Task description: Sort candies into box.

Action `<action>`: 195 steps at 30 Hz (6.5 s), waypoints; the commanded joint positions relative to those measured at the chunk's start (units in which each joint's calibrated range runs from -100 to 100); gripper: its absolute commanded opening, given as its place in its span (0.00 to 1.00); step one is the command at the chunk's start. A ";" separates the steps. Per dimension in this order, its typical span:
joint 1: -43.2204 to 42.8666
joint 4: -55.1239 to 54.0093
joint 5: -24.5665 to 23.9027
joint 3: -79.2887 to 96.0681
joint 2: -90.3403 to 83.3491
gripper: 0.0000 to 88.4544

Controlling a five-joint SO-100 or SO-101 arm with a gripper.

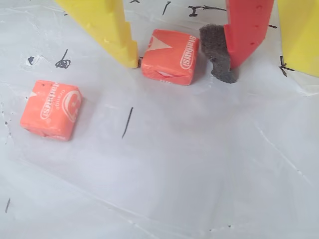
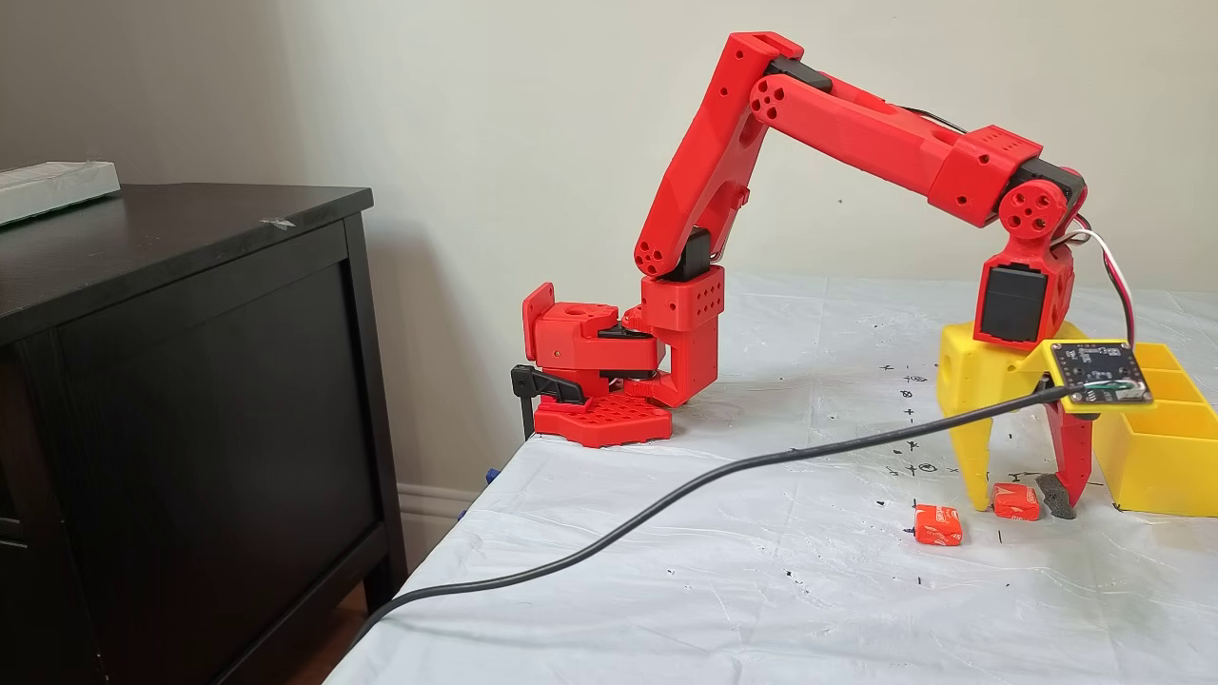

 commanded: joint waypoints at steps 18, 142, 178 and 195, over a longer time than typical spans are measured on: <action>-1.24 2.58 -2.20 -0.94 -9.55 0.00; 2.56 2.17 -0.05 14.99 -33.64 0.04; 13.16 -2.33 10.31 17.73 -21.51 0.37; 14.34 -1.92 11.09 12.17 -16.93 0.36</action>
